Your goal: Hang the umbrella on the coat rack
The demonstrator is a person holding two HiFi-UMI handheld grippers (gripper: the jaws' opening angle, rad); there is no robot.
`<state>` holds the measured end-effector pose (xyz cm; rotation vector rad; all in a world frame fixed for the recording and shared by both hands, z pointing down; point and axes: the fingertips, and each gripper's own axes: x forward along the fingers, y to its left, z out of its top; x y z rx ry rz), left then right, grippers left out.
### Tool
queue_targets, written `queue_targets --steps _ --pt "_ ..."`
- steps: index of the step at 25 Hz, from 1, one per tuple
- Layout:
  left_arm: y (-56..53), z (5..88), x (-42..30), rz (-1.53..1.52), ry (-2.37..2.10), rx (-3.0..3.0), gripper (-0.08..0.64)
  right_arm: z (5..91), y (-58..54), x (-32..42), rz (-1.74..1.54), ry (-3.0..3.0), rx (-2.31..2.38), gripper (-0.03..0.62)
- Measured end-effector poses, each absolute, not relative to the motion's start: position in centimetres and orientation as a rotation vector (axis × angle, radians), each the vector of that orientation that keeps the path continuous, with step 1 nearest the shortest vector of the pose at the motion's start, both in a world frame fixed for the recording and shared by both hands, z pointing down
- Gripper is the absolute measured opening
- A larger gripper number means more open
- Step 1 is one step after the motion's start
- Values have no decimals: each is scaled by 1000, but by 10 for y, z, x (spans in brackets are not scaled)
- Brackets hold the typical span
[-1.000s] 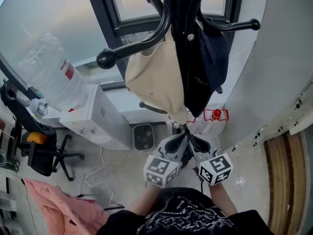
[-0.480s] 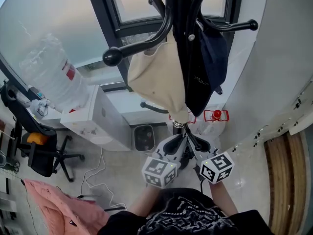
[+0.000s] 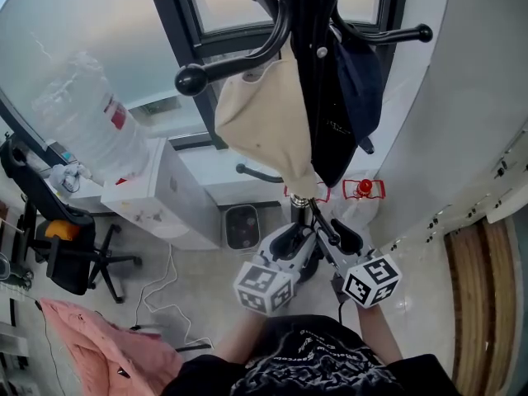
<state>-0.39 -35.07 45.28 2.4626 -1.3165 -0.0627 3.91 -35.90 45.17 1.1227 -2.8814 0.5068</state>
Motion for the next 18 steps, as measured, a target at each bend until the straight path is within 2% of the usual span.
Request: queue_targets --steps 8,15,18 --pt "-334 449 2 -55 -1315 2475 141 444 -343 52 496 -2892 1162 241" --pt "-319 449 2 -43 -1373 2460 141 444 -325 54 452 -2868 1144 238" --pt "-312 444 -1 -26 -1444 2469 140 445 -318 55 401 -2829 1167 212"
